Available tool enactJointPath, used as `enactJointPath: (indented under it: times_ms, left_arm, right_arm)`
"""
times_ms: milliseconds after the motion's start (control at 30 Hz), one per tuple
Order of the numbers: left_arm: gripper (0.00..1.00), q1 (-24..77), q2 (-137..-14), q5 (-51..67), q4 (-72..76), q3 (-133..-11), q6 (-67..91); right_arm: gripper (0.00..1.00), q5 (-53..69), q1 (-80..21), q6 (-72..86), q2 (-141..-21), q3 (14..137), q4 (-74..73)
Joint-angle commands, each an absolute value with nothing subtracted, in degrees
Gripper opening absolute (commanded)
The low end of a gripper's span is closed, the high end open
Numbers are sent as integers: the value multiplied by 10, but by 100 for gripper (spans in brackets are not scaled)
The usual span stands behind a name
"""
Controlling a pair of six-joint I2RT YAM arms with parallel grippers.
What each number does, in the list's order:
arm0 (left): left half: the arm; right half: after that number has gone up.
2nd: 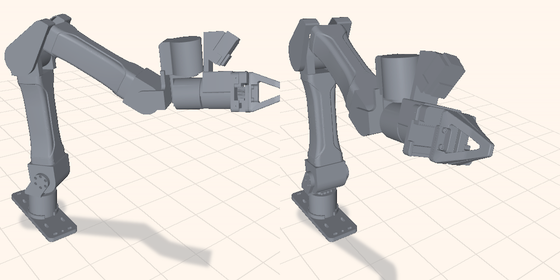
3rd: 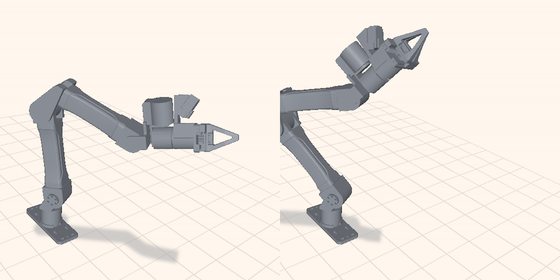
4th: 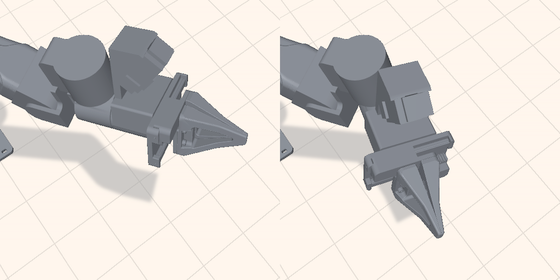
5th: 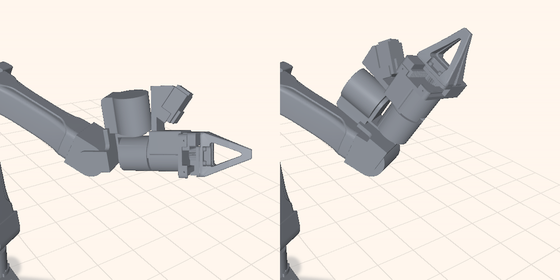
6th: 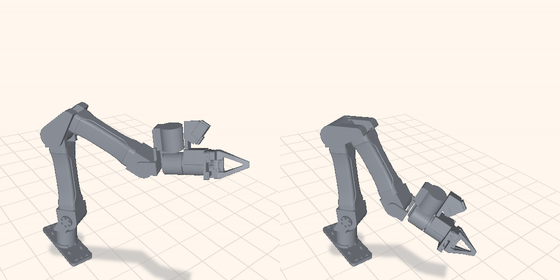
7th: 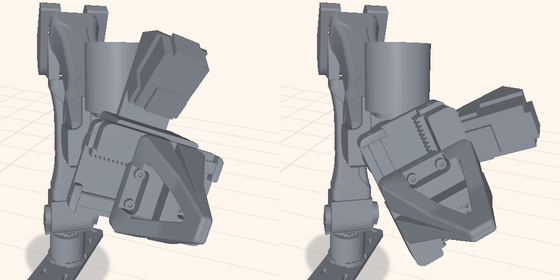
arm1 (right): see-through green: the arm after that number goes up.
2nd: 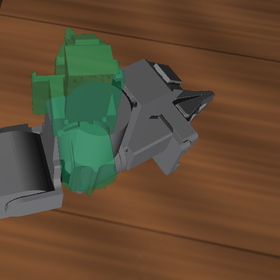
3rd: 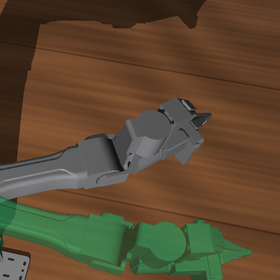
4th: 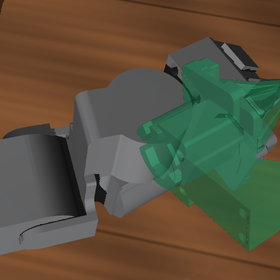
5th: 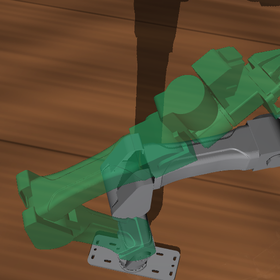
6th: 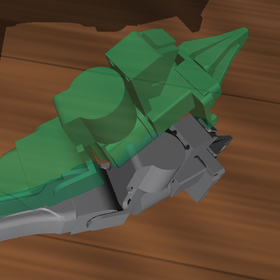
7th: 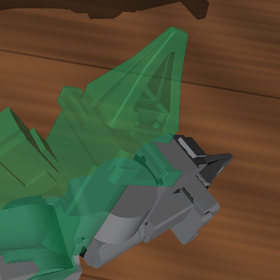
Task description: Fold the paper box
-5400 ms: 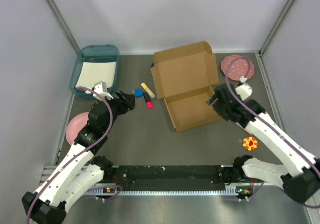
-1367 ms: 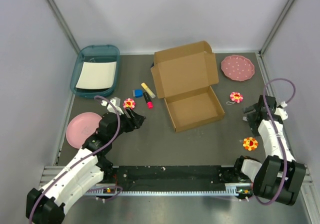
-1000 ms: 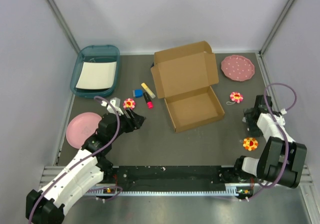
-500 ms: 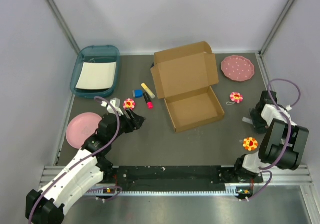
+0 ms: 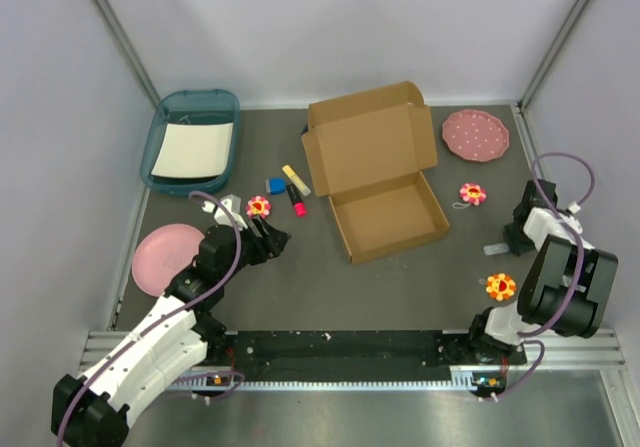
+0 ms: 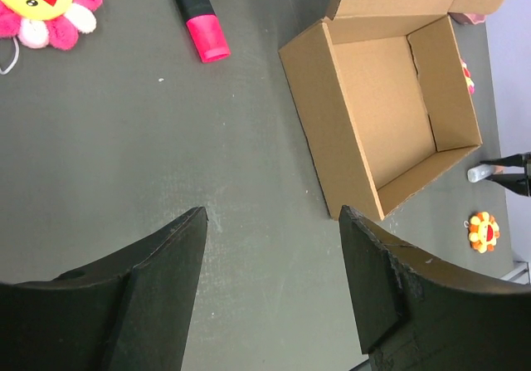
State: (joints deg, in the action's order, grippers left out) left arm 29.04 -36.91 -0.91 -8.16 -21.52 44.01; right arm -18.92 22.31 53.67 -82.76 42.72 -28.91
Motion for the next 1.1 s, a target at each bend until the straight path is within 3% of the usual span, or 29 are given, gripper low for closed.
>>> enactJointPath:
  times_ms: [0,200,433,500,700,1067]
  left_arm:
    - [70,294,-369,-12,-66,-225,439]
    - [70,295,-361,-16,-69,-229,436]
    - [70,295,-358,-29,-86,-243,425]
    - [71,295,-356,-39,-91,-250,421]
    - [71,295,-361,-45,-93,-265,416]
    - [71,295,-337,-69,-143,-265,418]
  right_arm:
    - [12,-149,224,512,-773,429,-253]
    - [0,-154,177,473,-667,461,-277]
    - [0,-170,60,437,-529,481,-287]
    - [0,-159,-14,420,-521,496,-283]
    - [0,-57,-154,366,-633,590,-274]
    - [2,-24,-265,288,-918,736,-285]
